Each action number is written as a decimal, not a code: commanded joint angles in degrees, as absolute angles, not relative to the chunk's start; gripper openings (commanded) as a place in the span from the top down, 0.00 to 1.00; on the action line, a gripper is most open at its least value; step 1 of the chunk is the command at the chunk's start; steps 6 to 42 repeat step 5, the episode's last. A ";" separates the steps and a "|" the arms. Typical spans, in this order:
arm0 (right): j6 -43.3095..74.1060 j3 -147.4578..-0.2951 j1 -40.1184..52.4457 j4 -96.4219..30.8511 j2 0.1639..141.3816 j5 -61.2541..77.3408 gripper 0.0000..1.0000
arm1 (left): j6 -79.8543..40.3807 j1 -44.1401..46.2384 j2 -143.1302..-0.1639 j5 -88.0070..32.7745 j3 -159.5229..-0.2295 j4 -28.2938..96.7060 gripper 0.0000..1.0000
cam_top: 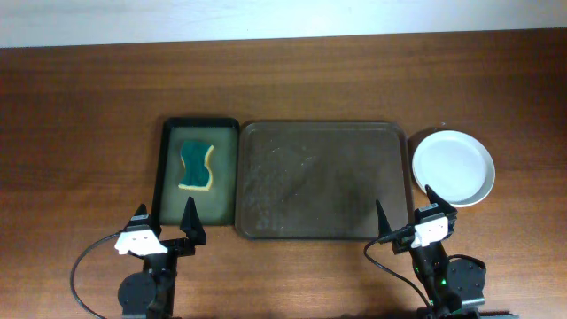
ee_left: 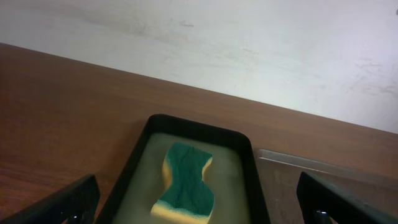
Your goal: Clean dirty plates on tray and stack at the side
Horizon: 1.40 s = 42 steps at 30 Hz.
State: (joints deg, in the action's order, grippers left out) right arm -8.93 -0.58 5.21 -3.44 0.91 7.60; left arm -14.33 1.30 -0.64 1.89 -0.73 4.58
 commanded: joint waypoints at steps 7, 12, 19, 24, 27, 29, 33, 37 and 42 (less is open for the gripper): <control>-8.12 -0.32 4.84 -3.70 0.69 8.38 0.02 | -13.21 0.95 -0.34 1.21 -0.54 4.80 0.01; -8.12 -0.32 4.84 -3.70 0.69 8.38 0.02 | -13.21 0.95 -0.34 1.21 -0.54 4.80 0.01; -8.12 -0.32 4.84 -3.70 0.69 8.38 0.02 | -13.21 0.95 -0.34 1.21 -0.54 4.80 0.01; -8.12 -0.32 4.84 -3.70 0.69 8.38 0.02 | -13.21 0.95 -0.34 1.21 -0.54 4.80 0.01; -8.12 -0.32 4.84 -3.70 0.69 8.38 0.02 | -13.21 0.95 -0.34 1.21 -0.54 4.80 0.01; -8.12 -0.32 4.84 -3.70 0.69 8.38 0.02 | -13.21 0.95 -0.34 1.21 -0.54 4.80 0.01; -8.12 -0.32 4.84 -3.70 0.69 8.38 0.02 | -13.21 0.95 -0.34 1.21 -0.54 4.80 0.01; -8.12 -0.32 4.84 -3.70 0.69 8.38 0.02 | -13.21 0.95 -0.34 1.21 -0.54 4.80 0.01; -8.12 -0.32 4.84 -3.70 0.69 8.38 0.02 | -13.21 0.95 -0.34 1.21 -0.54 4.80 0.01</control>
